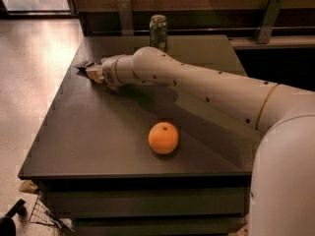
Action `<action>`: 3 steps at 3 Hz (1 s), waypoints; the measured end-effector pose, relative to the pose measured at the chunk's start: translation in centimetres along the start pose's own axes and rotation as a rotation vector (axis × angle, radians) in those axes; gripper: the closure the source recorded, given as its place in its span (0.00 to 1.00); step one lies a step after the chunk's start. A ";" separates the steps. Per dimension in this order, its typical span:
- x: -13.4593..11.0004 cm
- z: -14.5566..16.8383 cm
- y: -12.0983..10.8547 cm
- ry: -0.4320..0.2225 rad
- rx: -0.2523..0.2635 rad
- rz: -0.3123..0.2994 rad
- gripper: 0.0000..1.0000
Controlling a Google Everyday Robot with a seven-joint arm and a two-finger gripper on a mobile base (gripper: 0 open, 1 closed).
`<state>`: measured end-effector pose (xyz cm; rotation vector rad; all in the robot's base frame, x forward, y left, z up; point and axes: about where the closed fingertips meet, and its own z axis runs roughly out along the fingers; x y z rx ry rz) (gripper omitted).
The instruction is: Pick rxbar chocolate
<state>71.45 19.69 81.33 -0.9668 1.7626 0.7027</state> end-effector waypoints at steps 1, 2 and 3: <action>0.0 0.0 0.0 0.000 0.000 0.000 1.00; 0.0 0.0 0.0 0.000 0.000 0.000 1.00; 0.0 0.0 0.0 0.000 -0.001 0.000 1.00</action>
Offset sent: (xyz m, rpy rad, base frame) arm 0.0000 0.0001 0.0002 0.0000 0.0000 0.0001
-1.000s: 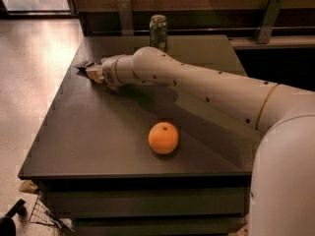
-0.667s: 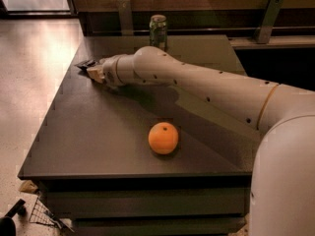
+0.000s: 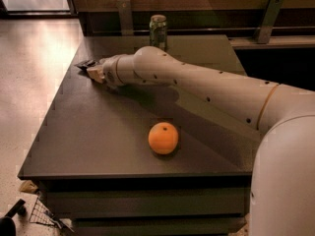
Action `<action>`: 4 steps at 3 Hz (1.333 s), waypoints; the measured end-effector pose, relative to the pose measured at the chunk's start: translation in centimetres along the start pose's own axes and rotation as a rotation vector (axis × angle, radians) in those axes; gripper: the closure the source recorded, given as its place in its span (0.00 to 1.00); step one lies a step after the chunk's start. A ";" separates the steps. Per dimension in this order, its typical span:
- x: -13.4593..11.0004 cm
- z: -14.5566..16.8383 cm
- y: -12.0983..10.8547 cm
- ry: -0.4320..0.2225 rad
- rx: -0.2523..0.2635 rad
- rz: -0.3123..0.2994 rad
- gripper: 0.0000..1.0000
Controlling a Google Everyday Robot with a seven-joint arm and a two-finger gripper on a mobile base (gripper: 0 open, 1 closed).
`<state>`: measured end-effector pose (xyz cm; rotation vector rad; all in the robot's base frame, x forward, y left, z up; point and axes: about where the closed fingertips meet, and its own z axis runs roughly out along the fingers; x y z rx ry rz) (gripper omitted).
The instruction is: Pick rxbar chocolate
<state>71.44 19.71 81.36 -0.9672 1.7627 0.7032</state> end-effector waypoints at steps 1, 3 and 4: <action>0.0 0.0 0.0 0.000 0.000 0.000 1.00; 0.0 0.0 0.0 0.000 0.000 0.000 1.00; 0.0 0.0 0.0 0.000 0.000 0.000 1.00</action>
Offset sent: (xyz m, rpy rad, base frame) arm -0.0119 -0.0531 0.1407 -0.1002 -0.0419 0.1745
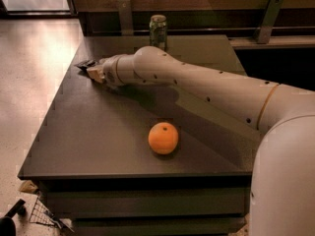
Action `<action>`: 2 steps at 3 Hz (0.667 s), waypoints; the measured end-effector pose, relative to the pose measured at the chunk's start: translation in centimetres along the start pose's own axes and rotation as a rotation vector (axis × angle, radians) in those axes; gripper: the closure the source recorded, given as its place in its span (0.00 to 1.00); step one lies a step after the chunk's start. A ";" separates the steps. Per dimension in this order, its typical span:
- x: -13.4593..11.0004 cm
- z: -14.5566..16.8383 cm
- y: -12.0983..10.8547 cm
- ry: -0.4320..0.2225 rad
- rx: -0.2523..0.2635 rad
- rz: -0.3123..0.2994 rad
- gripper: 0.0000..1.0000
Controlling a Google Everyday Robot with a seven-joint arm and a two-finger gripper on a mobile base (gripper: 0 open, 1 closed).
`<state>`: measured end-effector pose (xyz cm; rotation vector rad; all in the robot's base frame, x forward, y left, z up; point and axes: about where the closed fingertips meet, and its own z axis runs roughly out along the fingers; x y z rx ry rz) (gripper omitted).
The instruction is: Pick rxbar chocolate
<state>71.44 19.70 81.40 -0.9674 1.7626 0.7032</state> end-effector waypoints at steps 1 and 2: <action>0.0 0.0 0.0 0.000 0.000 0.000 1.00; -0.1 0.0 0.0 0.000 0.000 0.000 1.00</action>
Offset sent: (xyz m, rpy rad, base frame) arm -0.0232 -0.0644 0.2114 -0.1797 -0.0981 0.1763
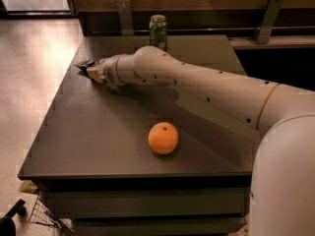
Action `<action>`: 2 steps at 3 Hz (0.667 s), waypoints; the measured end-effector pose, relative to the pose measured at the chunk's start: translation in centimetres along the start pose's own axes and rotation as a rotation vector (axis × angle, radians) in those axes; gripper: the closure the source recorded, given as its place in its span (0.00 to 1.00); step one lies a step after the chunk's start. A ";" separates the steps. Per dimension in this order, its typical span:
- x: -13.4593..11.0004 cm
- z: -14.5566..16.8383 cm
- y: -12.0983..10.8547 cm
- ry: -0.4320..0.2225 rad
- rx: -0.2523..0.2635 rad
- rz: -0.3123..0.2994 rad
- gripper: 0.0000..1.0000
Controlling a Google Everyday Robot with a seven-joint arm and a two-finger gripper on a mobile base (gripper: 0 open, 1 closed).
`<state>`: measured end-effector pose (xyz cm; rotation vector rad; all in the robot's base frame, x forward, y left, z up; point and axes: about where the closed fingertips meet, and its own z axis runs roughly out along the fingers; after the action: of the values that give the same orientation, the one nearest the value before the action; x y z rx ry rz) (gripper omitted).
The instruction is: Pick rxbar chocolate
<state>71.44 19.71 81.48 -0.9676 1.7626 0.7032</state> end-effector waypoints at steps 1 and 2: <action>0.0 0.0 0.0 0.000 0.000 0.000 1.00; -0.1 0.0 0.0 0.000 0.000 0.000 1.00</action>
Offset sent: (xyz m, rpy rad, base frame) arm -0.0242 -0.0165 0.1058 -0.1585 -0.0529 -0.0252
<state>71.43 19.71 81.54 -0.9677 1.7627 0.7031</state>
